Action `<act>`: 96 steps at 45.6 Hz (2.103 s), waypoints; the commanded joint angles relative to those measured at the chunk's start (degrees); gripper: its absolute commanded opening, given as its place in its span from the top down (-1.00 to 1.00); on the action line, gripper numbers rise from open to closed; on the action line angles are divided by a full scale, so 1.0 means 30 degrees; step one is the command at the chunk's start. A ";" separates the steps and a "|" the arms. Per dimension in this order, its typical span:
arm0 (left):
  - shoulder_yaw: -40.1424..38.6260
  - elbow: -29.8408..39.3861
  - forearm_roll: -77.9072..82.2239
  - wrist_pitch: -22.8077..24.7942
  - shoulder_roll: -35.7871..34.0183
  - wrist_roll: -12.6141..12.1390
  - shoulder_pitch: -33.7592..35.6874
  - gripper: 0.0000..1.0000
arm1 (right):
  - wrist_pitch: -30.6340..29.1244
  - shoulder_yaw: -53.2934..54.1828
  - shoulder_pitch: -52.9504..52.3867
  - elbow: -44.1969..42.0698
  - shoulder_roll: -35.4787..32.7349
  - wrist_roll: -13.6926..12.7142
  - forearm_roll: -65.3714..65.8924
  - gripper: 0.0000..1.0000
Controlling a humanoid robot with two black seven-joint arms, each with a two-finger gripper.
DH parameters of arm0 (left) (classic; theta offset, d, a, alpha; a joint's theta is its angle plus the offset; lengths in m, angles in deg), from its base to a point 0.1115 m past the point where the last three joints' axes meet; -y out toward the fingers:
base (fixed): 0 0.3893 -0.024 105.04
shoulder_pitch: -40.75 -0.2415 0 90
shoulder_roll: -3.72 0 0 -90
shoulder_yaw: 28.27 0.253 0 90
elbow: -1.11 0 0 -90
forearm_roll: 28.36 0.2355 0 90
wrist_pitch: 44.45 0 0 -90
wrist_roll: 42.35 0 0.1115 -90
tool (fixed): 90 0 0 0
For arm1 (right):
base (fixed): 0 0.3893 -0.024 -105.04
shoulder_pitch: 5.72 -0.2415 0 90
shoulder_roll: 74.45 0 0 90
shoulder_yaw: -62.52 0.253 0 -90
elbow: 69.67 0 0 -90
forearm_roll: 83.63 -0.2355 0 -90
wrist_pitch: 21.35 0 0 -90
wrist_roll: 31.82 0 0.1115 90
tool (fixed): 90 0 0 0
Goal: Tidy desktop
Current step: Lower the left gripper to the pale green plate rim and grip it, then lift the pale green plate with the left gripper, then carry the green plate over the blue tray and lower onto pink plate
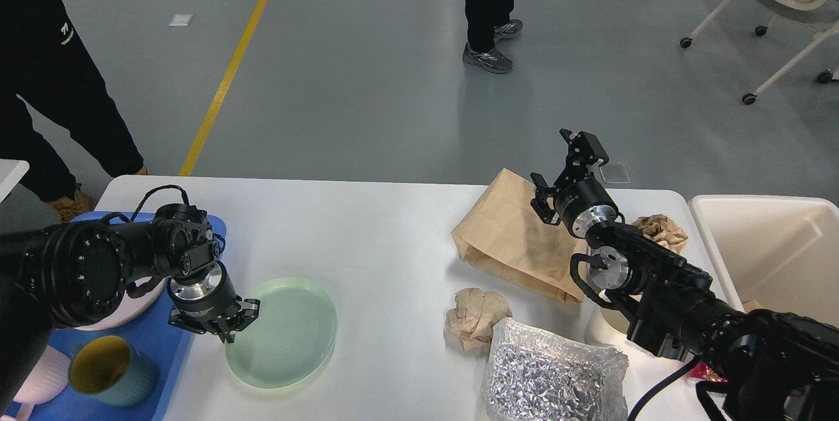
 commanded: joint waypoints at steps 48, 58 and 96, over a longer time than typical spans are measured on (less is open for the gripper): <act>-0.0056 0.0499 -0.0106 0.3954 -0.4002 0.0260 1.3210 1.00 | -0.0001 0.0000 0.0000 0.0000 0.0000 0.0000 -0.0001 -1.00; 0.0003 0.0471 -0.0106 0.3954 -0.4881 0.0290 1.3272 1.00 | -0.0001 0.0000 0.0000 0.0000 0.0000 0.0000 -0.0001 -1.00; -0.4654 -0.9106 -0.0076 0.3954 -0.8955 0.0085 -0.1053 1.00 | -0.0001 0.0000 0.0000 0.0000 0.0000 0.0000 -0.0001 -1.00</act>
